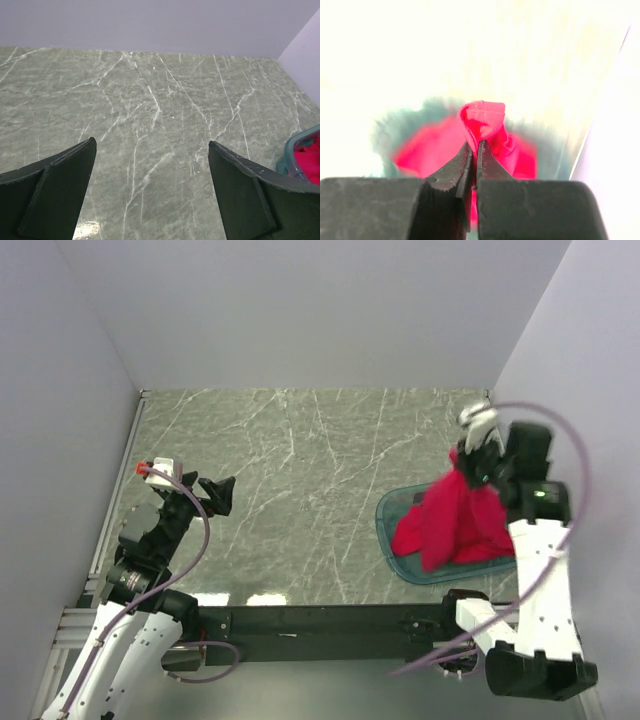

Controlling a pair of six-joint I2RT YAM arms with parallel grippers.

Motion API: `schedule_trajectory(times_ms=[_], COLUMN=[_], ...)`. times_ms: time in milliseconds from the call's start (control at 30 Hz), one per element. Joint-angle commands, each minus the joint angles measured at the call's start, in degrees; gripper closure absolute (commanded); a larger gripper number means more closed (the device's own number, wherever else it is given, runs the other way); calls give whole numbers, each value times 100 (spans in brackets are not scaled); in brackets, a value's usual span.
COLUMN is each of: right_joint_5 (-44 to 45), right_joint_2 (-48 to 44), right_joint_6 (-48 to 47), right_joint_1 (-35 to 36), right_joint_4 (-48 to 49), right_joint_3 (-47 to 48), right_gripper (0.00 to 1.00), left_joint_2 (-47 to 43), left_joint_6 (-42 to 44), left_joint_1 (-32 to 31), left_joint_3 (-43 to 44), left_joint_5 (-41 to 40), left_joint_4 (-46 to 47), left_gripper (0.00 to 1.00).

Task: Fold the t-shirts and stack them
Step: Grab the tshirt from the pile, then move the tshirt to the center of the board

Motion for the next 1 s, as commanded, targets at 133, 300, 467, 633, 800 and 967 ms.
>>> schedule_trajectory(times_ms=[133, 300, 467, 633, 800, 967], right_joint_5=[-2895, -2870, -2212, -712, 854, 1797], right_joint_2=[1215, 2053, 2527, 3071, 3495, 3881], right_joint_6=[2451, 4480, 5796, 5788, 4833, 4417], right_joint_1=[257, 257, 1026, 2049, 3295, 3948], right_joint_4=[625, 2091, 3816, 3914, 3720, 3939], right_joint_3=[3654, 5378, 6229, 6741, 7216, 7033], right_gripper=[100, 100, 100, 100, 100, 100], left_joint_2=[112, 148, 253, 315, 218, 218], left_joint_6=[160, 239, 300, 362, 388, 406], left_joint_1=[-26, -35, -35, -35, -26, -35], left_joint_3=[-67, -85, -102, -93, -120, -102], left_joint_5=[130, 77, 165, 586, 692, 648], left_joint_4=[257, 266, 292, 301, 310, 284], left_gripper=[1, 0, 1, 2, 2, 2])
